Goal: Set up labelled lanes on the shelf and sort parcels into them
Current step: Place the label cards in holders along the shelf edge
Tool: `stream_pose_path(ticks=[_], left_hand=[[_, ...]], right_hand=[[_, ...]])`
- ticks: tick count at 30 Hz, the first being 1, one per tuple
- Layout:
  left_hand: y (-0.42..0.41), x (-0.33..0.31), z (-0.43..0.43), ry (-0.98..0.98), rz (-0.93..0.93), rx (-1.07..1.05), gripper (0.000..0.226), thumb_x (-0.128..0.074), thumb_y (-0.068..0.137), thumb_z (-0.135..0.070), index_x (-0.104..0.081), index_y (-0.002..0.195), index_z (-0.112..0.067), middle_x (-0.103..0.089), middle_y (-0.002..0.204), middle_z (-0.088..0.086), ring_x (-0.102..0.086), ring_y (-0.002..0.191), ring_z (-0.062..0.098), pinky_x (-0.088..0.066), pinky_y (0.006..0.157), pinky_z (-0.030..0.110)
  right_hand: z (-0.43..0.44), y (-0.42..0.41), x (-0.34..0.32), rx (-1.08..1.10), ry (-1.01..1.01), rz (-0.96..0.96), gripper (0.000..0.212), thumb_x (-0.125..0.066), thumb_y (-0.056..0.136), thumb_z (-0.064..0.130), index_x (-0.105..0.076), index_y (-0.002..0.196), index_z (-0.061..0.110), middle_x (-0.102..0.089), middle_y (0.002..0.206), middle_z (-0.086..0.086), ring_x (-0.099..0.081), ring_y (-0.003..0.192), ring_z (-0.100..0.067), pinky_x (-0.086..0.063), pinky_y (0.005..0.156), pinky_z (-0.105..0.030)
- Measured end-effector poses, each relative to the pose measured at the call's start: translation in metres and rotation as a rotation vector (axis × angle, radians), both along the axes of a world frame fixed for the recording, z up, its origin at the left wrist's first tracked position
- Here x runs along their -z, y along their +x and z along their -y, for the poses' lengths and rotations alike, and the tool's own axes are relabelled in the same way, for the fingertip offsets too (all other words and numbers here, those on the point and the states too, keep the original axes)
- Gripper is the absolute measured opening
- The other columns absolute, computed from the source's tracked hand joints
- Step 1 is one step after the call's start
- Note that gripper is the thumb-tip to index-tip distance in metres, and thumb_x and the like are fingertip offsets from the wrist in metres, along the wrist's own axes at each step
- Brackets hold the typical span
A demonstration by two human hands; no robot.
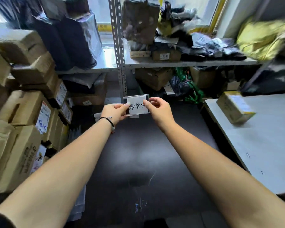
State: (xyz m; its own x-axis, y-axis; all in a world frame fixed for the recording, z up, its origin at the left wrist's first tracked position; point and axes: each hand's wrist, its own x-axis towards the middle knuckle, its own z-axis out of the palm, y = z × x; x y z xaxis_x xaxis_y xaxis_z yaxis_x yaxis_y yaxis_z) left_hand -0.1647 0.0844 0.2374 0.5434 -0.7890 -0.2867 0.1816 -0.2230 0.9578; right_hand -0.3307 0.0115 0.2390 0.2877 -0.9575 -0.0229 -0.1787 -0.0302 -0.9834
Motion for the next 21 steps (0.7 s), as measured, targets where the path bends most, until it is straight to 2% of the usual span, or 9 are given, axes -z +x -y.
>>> stream_pose_path(ticks=[2,4,8,12,14,17,19,21], left_hand=[[-0.013,-0.011,-0.002,-0.017,0.03,0.052,0.014,-0.077,0.086,-0.022,-0.07,0.083,-0.011,-0.072,0.089,0.012,-0.069,0.083,0.019,-0.061,0.074,0.031],[-0.027,-0.02,-0.005,-0.027,0.047,0.087,0.015,-0.079,0.084,-0.024,-0.071,0.08,-0.012,-0.072,0.08,0.008,-0.068,0.076,0.016,-0.06,0.08,0.036],[-0.047,-0.028,-0.013,-0.033,0.063,0.146,0.016,-0.082,0.08,-0.025,-0.072,0.08,-0.012,-0.066,0.071,0.001,-0.064,0.066,0.012,-0.06,0.072,0.03],[-0.056,-0.031,-0.015,-0.014,-0.01,0.289,0.016,-0.078,0.083,-0.023,-0.071,0.083,-0.009,-0.071,0.088,0.01,-0.067,0.084,0.019,-0.062,0.076,0.035],[-0.063,-0.036,-0.015,-0.015,-0.034,0.376,0.015,-0.072,0.089,-0.021,-0.07,0.086,-0.007,-0.075,0.083,0.005,-0.07,0.082,0.018,-0.063,0.074,0.032],[-0.075,-0.038,-0.009,-0.02,-0.083,0.444,0.012,-0.069,0.092,-0.019,-0.069,0.088,-0.008,-0.075,0.088,0.007,-0.071,0.079,0.016,-0.061,0.067,0.024],[-0.08,-0.035,-0.003,-0.01,-0.087,0.459,0.011,-0.069,0.092,-0.019,-0.069,0.088,-0.009,-0.073,0.091,0.009,-0.068,0.081,0.017,-0.061,0.068,0.025],[-0.086,-0.028,0.004,0.009,-0.104,0.443,0.011,-0.067,0.093,-0.018,-0.068,0.088,-0.008,-0.076,0.083,0.005,-0.072,0.073,0.013,-0.062,0.07,0.025]], right_hand=[[-0.014,-0.018,-0.013,0.082,-0.052,0.035,0.023,-0.077,0.088,0.025,-0.068,0.107,0.016,-0.066,0.091,0.002,-0.063,0.082,-0.008,-0.054,0.075,-0.02],[-0.02,-0.033,-0.021,0.111,-0.053,0.051,0.02,-0.075,0.09,0.02,-0.067,0.108,0.017,-0.063,0.085,0.002,-0.062,0.076,-0.009,-0.053,0.069,-0.019],[-0.024,-0.061,-0.029,0.106,-0.058,-0.007,0.02,-0.077,0.089,0.018,-0.067,0.106,0.02,-0.062,0.088,-0.002,-0.062,0.079,-0.017,-0.056,0.069,-0.029],[-0.021,-0.085,-0.037,0.054,-0.013,-0.014,0.016,-0.078,0.086,0.008,-0.067,0.093,0.018,-0.064,0.087,-0.005,-0.066,0.083,-0.021,-0.062,0.075,-0.036],[-0.018,-0.098,-0.037,0.027,0.027,0.02,0.019,-0.076,0.087,0.002,-0.065,0.088,0.017,-0.064,0.09,-0.01,-0.068,0.089,-0.027,-0.062,0.08,-0.044],[-0.014,-0.119,-0.037,0.027,0.013,0.013,0.019,-0.076,0.087,0.003,-0.064,0.087,0.018,-0.066,0.09,-0.009,-0.068,0.089,-0.025,-0.061,0.083,-0.044],[-0.009,-0.134,-0.034,0.032,0.013,0.007,0.019,-0.075,0.088,0.003,-0.063,0.088,0.018,-0.066,0.089,-0.007,-0.067,0.088,-0.023,-0.06,0.084,-0.044],[0.003,-0.152,-0.03,0.036,0.039,0.009,0.019,-0.074,0.089,0.003,-0.062,0.088,0.018,-0.066,0.09,-0.008,-0.067,0.09,-0.025,-0.059,0.086,-0.047]])
